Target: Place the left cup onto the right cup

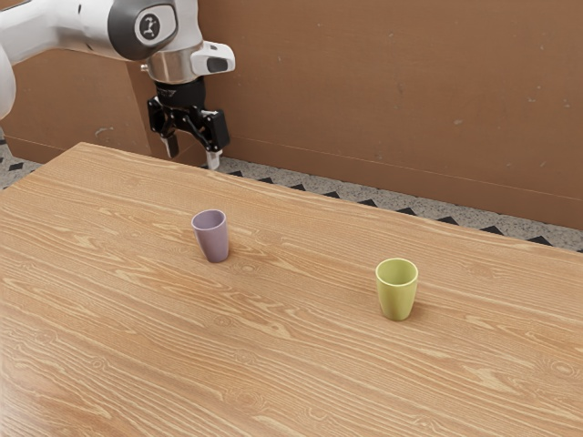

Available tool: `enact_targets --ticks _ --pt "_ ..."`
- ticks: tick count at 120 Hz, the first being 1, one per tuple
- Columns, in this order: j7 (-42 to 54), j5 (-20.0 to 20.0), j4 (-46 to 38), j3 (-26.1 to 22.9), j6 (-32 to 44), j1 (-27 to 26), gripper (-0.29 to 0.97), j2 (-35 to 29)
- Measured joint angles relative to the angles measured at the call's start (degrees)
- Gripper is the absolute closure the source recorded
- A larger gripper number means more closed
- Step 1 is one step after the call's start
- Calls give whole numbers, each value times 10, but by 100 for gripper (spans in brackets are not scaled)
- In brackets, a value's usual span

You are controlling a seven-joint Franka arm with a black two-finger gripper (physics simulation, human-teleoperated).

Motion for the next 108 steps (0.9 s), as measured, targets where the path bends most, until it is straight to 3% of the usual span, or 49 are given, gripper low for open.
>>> enact_targets --ticks 49,108 --pt "0 -1 -4 1 16 0 0 13" --pt "0 -18 -3 3 61 28 0 88"
